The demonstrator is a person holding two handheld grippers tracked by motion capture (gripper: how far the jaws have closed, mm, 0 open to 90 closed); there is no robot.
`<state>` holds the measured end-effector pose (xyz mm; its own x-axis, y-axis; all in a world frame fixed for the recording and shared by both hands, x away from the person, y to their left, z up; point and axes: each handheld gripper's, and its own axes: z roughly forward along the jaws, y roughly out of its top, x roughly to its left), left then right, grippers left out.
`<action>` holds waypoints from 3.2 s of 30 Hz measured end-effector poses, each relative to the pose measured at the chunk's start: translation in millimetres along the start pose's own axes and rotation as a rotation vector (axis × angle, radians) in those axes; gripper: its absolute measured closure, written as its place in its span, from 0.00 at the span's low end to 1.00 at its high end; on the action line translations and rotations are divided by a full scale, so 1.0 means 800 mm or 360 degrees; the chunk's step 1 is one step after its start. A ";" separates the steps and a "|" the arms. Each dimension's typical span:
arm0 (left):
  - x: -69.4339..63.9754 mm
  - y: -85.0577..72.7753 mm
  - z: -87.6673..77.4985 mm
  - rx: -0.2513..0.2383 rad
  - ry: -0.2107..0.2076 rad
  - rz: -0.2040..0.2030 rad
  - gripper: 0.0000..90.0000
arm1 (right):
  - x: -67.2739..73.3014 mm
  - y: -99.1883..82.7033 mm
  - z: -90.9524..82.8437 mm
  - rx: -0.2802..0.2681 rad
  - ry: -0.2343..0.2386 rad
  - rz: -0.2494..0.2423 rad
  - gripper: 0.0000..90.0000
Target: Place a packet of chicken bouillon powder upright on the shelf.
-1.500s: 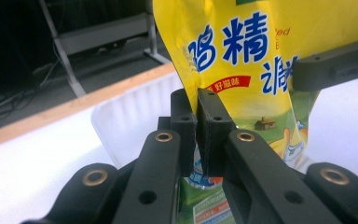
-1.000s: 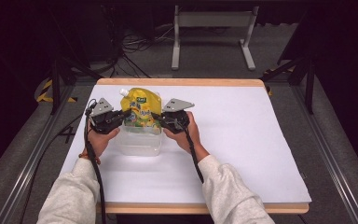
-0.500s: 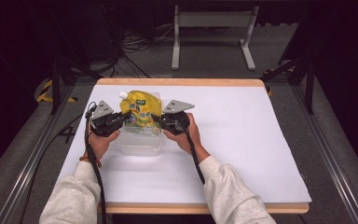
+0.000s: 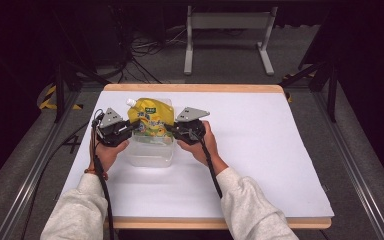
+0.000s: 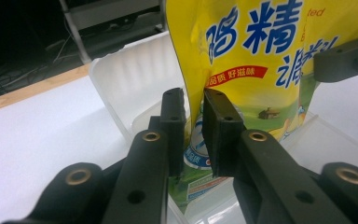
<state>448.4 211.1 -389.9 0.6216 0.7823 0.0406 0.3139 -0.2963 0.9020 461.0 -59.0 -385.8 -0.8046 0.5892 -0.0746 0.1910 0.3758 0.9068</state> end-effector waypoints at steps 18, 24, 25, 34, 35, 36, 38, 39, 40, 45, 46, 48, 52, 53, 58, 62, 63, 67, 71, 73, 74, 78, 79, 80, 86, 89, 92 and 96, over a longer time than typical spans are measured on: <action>-0.011 -0.002 -0.025 -0.0021 0.0063 0.0035 0.80 | -0.005 0.001 -0.027 -0.0016 -0.0024 -0.0013 0.87; -0.013 -0.008 -0.034 -0.0020 0.0082 0.0053 0.69 | -0.006 0.000 -0.038 -0.0023 -0.0035 -0.0019 0.86; -0.014 -0.010 -0.036 -0.0015 0.0086 0.0068 0.69 | -0.007 0.000 -0.040 -0.0025 -0.0035 -0.0017 0.87; -0.025 -0.020 -0.043 0.0009 0.0120 0.0056 0.49 | -0.015 0.000 -0.062 -0.0030 -0.0070 -0.0031 0.86; -0.026 -0.021 -0.043 0.0014 0.0119 0.0051 0.49 | -0.015 0.000 -0.062 -0.0030 -0.0070 -0.0031 0.86; -0.028 -0.022 -0.044 0.0011 0.0121 0.0048 0.47 | -0.015 0.000 -0.064 -0.0025 -0.0077 -0.0033 0.85; -0.033 -0.023 -0.046 0.0004 0.0124 0.0053 0.41 | -0.017 -0.001 -0.068 0.0002 -0.0100 -0.0051 0.84; -0.035 -0.023 -0.047 0.0004 0.0124 0.0057 0.41 | -0.017 -0.001 -0.068 0.0002 -0.0100 -0.0051 0.84; -0.038 -0.023 -0.049 0.0003 0.0124 0.0062 0.39 | -0.018 -0.002 -0.069 0.0003 -0.0103 -0.0054 0.84; -0.055 -0.023 -0.063 -0.0040 0.0107 0.0088 0.31 | -0.021 -0.003 -0.080 0.0038 -0.0135 -0.0085 0.81; -0.059 -0.023 -0.065 -0.0042 0.0099 0.0091 0.30 | -0.021 -0.003 -0.082 0.0043 -0.0139 -0.0091 0.80; -0.063 -0.023 -0.068 -0.0046 0.0090 0.0104 0.29 | -0.022 -0.004 -0.084 0.0055 -0.0144 -0.0093 0.79; -0.082 -0.026 -0.075 -0.0049 0.0061 0.0140 0.26 | -0.025 -0.005 -0.092 0.0092 -0.0172 -0.0111 0.76; -0.089 -0.026 -0.076 -0.0044 0.0047 0.0161 0.26 | -0.025 -0.006 -0.094 0.0101 -0.0179 -0.0116 0.75; -0.110 -0.031 -0.080 -0.0026 -0.0010 0.0181 0.24 | -0.028 -0.008 -0.106 0.0152 -0.0206 -0.0142 0.70; -0.121 -0.036 -0.086 -0.0016 -0.0043 0.0215 0.22 | -0.032 -0.012 -0.116 0.0190 -0.0227 -0.0165 0.66; -0.121 -0.036 -0.086 -0.0016 -0.0043 0.0215 0.22 | -0.032 -0.012 -0.116 0.0190 -0.0227 -0.0165 0.66; -0.130 -0.043 -0.089 0.0009 -0.0068 0.0235 0.20 | -0.037 -0.020 -0.128 0.0242 -0.0249 -0.0188 0.63; -0.136 -0.051 -0.089 0.0050 -0.0119 0.0240 0.19 | -0.040 -0.026 -0.141 0.0289 -0.0258 -0.0215 0.58; -0.137 -0.053 -0.088 0.0069 -0.0129 0.0243 0.19 | -0.041 -0.027 -0.145 0.0294 -0.0259 -0.0211 0.57; -0.140 -0.055 -0.087 0.0086 -0.0134 0.0250 0.19 | -0.042 -0.028 -0.149 0.0299 -0.0263 -0.0214 0.57; -0.146 -0.061 -0.081 0.0142 -0.0167 0.0275 0.17 | -0.044 -0.036 -0.164 0.0320 -0.0284 -0.0235 0.54; -0.147 -0.062 -0.080 0.0152 -0.0172 0.0277 0.17 | -0.045 -0.037 -0.166 0.0325 -0.0287 -0.0242 0.53; -0.148 -0.064 -0.079 0.0162 -0.0186 0.0278 0.17 | -0.045 -0.039 -0.168 0.0334 -0.0291 -0.0242 0.52; -0.152 -0.072 -0.076 0.0210 -0.0217 0.0287 0.16 | -0.046 -0.048 -0.184 0.0355 -0.0305 -0.0251 0.48; -0.153 -0.075 -0.074 0.0231 -0.0222 0.0302 0.15 | -0.047 -0.054 -0.194 0.0377 -0.0317 -0.0248 0.46; -0.153 -0.079 -0.074 0.0253 -0.0237 0.0304 0.14 | -0.047 -0.062 -0.204 0.0402 -0.0341 -0.0270 0.44; -0.151 -0.084 -0.071 0.0285 -0.0227 0.0320 0.14 | -0.047 -0.072 -0.217 0.0428 -0.0352 -0.0287 0.42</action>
<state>311.2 167.7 -431.0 0.7747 0.6169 0.1387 0.2878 -0.5393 0.7914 382.4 -227.3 -363.3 -0.7035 0.6256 -0.3370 0.2220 0.6440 0.7321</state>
